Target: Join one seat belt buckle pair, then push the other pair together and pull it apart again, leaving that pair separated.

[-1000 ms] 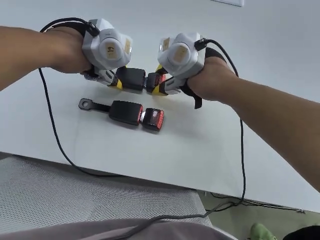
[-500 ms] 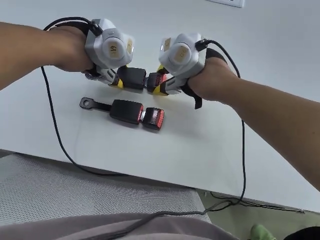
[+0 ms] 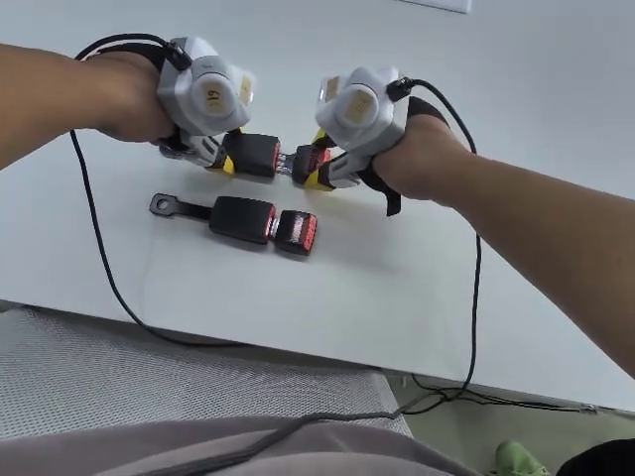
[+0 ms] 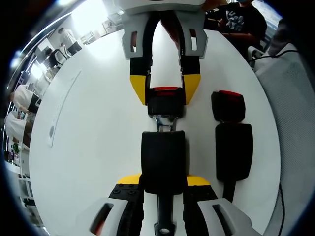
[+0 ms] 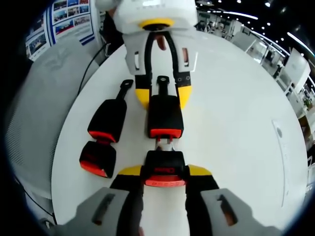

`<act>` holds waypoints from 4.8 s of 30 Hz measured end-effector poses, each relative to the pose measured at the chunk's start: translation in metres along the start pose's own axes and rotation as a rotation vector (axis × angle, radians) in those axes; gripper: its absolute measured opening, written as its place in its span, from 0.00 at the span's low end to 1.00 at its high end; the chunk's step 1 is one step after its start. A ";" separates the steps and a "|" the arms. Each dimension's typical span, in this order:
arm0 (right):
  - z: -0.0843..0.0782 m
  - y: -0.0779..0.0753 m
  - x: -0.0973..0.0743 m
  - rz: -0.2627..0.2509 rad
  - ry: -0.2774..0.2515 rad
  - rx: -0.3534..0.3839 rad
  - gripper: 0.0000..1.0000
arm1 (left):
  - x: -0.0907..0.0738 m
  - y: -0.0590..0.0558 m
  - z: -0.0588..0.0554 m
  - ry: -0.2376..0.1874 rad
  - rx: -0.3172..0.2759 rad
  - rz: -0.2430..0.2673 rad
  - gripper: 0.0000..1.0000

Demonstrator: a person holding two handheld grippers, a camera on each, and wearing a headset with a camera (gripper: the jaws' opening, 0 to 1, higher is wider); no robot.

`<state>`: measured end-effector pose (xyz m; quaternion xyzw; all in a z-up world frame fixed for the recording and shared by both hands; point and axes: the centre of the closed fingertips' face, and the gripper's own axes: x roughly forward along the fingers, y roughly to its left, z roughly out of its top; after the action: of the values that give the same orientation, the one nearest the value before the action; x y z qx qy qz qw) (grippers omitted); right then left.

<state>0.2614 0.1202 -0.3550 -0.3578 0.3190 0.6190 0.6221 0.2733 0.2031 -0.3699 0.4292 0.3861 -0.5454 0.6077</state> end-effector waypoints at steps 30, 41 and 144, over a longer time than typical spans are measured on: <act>-0.105 0.008 -0.062 -0.046 0.079 0.068 0.31 | 0.002 0.000 0.000 0.029 0.019 -0.004 0.30; -0.145 0.008 -0.079 -0.060 0.113 0.121 0.32 | 0.001 -0.001 0.000 0.028 0.023 -0.003 0.31; -0.107 0.108 -0.187 -0.371 -0.088 0.494 1.00 | -0.165 -0.131 -0.097 0.057 -0.610 0.411 1.00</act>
<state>0.1525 -0.0735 -0.2612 -0.2205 0.3619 0.4137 0.8058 0.1258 0.3445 -0.2603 0.3117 0.4533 -0.2594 0.7937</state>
